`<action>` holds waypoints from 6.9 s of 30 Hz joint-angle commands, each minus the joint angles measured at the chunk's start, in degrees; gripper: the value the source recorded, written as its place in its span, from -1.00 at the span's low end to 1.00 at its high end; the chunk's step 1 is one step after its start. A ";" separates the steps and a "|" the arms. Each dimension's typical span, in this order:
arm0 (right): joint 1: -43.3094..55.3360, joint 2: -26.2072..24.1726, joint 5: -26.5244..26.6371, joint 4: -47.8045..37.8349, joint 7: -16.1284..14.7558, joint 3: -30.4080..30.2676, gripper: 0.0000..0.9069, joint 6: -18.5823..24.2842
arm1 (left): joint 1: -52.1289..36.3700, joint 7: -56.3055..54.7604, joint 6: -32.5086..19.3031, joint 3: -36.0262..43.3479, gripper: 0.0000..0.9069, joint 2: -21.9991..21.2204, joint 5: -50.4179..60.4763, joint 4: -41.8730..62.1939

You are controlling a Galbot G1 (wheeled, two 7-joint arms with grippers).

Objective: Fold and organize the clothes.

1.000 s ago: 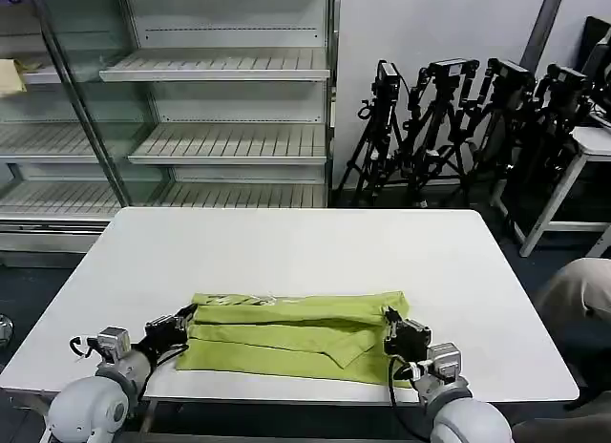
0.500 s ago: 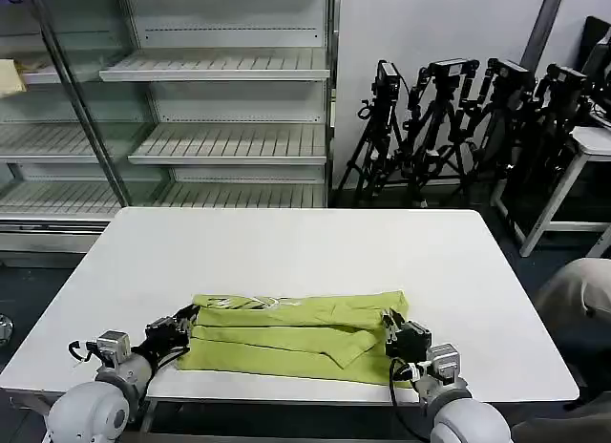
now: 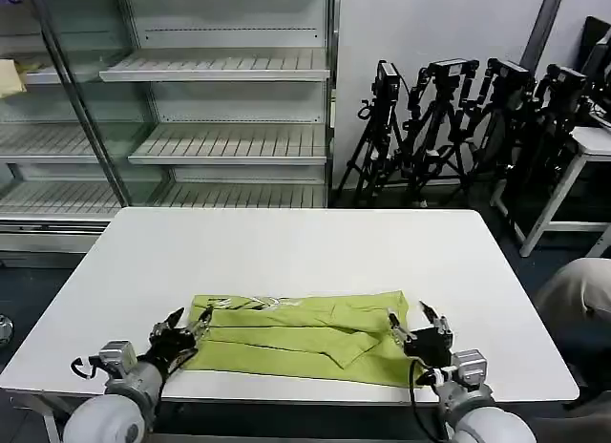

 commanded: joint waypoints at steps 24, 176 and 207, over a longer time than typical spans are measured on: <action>-4.52 0.76 -2.16 1.67 -0.87 3.01 1.00 2.34 | 0.24 -5.31 -2.49 5.62 -0.98 -4.24 3.70 3.74; -2.20 2.66 -5.60 -1.35 -1.42 0.04 1.00 5.49 | -1.67 22.68 -1.74 -39.69 -0.98 28.15 20.97 13.20; -2.49 2.18 -5.47 -0.04 -2.07 4.70 1.00 5.51 | -3.91 3.06 0.40 23.33 -0.96 -4.19 31.53 -9.24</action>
